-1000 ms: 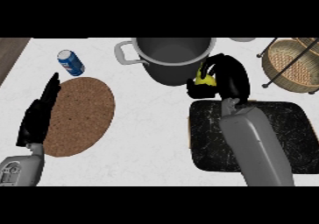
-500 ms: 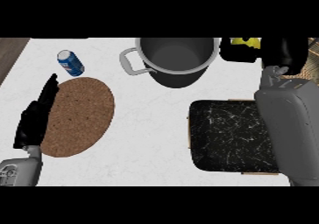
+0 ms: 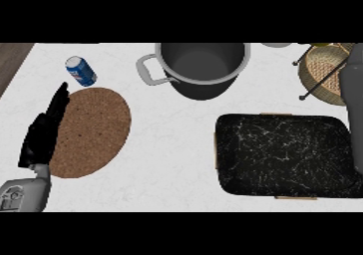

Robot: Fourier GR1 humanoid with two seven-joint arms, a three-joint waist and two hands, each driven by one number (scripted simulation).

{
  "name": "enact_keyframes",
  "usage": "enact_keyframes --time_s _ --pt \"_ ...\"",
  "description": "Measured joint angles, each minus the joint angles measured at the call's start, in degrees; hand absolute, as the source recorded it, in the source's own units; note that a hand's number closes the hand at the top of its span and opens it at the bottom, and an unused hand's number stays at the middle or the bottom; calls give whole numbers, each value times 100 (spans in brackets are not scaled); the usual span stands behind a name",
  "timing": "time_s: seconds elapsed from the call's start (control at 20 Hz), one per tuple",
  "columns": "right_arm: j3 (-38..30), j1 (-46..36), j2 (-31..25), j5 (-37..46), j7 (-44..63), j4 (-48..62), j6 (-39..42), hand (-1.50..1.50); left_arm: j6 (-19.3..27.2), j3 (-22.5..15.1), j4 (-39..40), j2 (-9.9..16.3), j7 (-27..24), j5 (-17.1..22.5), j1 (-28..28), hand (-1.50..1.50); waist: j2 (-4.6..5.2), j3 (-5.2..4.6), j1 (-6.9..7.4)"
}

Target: Pick the pear from the tray and place it in the tiered basket

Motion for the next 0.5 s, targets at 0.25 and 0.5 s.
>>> enact_keyframes --time_s 0.25,0.5 --pt "-53 -245 -476 214 -610 871 -141 150 -33 4 -97 -2 89 -13 -4 0 9 1 35" --pt "158 -382 -926 928 -857 1758 -500 150 -56 -9 -8 -21 -56 -27 -4 0 36 0 82"
